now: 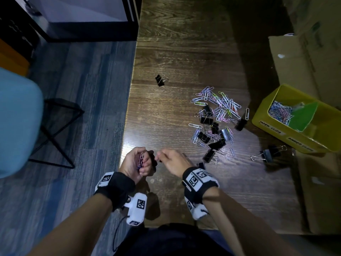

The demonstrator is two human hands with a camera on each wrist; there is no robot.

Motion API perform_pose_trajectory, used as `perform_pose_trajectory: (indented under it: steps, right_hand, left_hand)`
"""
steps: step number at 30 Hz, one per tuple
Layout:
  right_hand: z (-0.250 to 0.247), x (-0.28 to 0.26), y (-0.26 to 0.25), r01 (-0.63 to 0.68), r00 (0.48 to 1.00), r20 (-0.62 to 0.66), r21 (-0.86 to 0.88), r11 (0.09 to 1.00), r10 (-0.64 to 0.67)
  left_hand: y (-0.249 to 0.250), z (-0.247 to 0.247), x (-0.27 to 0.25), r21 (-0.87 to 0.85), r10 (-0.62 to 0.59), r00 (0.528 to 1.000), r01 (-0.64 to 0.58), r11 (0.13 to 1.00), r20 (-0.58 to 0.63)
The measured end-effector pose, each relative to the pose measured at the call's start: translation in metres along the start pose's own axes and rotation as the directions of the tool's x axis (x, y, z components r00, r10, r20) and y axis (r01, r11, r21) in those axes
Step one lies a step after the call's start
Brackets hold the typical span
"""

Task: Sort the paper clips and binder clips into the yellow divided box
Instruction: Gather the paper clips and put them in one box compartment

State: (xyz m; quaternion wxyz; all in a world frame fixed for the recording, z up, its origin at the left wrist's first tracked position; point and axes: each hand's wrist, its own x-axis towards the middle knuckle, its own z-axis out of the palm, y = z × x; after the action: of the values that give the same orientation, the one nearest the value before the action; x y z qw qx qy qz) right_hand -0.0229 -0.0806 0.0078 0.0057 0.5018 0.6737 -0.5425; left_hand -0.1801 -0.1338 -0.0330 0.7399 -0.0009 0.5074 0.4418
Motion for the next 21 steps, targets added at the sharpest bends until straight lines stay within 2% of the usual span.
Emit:
perform_pose_trajectory:
  steps: [1,3,6,8,12,16,19,21]
  right_hand:
    - [0.002,0.0,-0.001,0.054,0.998,-0.01,-0.134,0.989,-0.056]
    - [0.007,0.004,-0.002,0.155,0.988,0.057,-0.397,0.905,-0.144]
    - [0.012,0.009,0.002,0.246,0.969,0.175,-0.564,0.789,-0.177]
    - [0.017,0.013,0.004,0.258,0.965,0.198,-0.61,0.749,-0.172]
    - [0.025,0.008,0.002,0.189,0.979,0.173,-0.605,0.773,-0.104]
    - [0.03,-0.007,-0.002,0.24,0.971,0.172,-0.719,0.652,-0.168]
    - [0.031,-0.008,0.003,0.221,0.975,0.181,-0.707,0.672,-0.129]
    - [0.018,-0.014,0.004,0.18,0.983,0.149,-0.642,0.746,-0.11]
  left_hand:
    - [0.0,0.001,0.0,0.033,-0.016,0.999,0.017,0.999,-0.029]
    - [0.001,0.001,-0.001,0.088,-0.041,0.997,0.047,0.995,-0.072]
    - [0.003,0.004,-0.005,0.116,-0.051,0.995,0.062,0.991,-0.091]
    - [0.004,0.006,-0.005,0.153,-0.042,0.992,0.06,0.986,-0.118]
    - [0.002,0.006,0.0,0.271,0.011,0.981,0.042,0.962,-0.192]
    - [-0.001,0.011,0.002,0.41,0.058,0.978,0.029,0.912,-0.198]
    - [-0.002,0.019,0.003,0.514,0.083,0.973,0.04,0.857,-0.215]
    - [0.001,0.031,0.005,0.55,0.095,0.972,0.041,0.834,-0.216]
